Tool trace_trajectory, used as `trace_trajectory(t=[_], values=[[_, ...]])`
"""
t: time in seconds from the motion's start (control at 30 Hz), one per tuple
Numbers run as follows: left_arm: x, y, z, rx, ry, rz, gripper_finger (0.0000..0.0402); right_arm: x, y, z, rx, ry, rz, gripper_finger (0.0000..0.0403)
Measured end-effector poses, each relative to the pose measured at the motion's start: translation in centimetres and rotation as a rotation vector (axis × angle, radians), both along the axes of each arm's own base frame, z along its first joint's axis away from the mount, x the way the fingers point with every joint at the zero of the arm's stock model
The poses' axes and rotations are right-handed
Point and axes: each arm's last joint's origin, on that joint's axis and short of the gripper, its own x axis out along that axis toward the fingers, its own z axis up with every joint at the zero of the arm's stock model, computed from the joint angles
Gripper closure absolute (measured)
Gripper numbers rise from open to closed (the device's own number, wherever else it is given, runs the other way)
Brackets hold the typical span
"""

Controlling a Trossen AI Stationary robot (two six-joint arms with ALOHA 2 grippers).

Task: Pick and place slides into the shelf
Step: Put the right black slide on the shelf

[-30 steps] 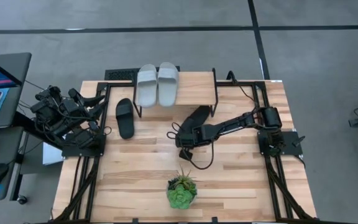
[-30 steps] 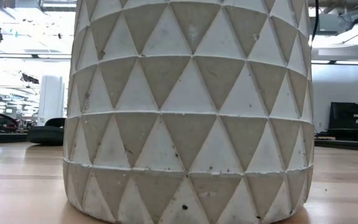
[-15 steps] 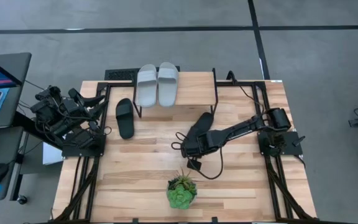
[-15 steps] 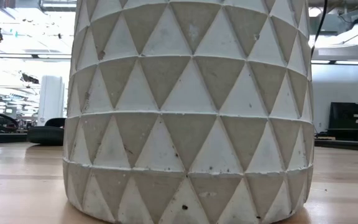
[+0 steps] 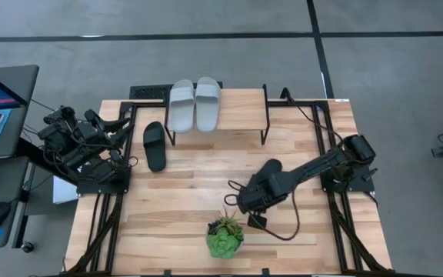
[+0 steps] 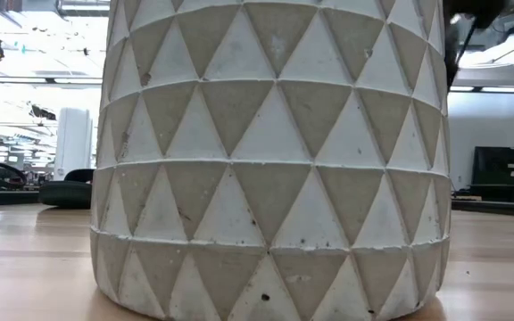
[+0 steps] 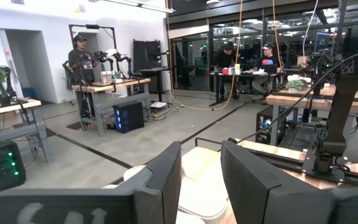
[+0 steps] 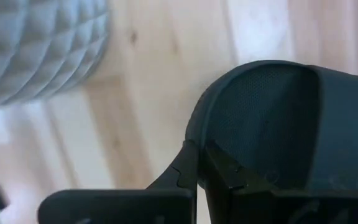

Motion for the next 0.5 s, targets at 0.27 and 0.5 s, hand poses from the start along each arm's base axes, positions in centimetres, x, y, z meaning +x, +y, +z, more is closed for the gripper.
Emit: trace_trajectory(t=[0.27,0.5], values=[[0.0,0.0,0.0,0.000,0.000,0.000,0.0299,-3.8,2.4,2.8,0.044,0.075,-0.046,0.0402],[0.0,0.0,0.0,0.000,0.001,0.000,0.0299,-7.1,3.0,5.2,0.007,0.137,-0.133,0.0402]])
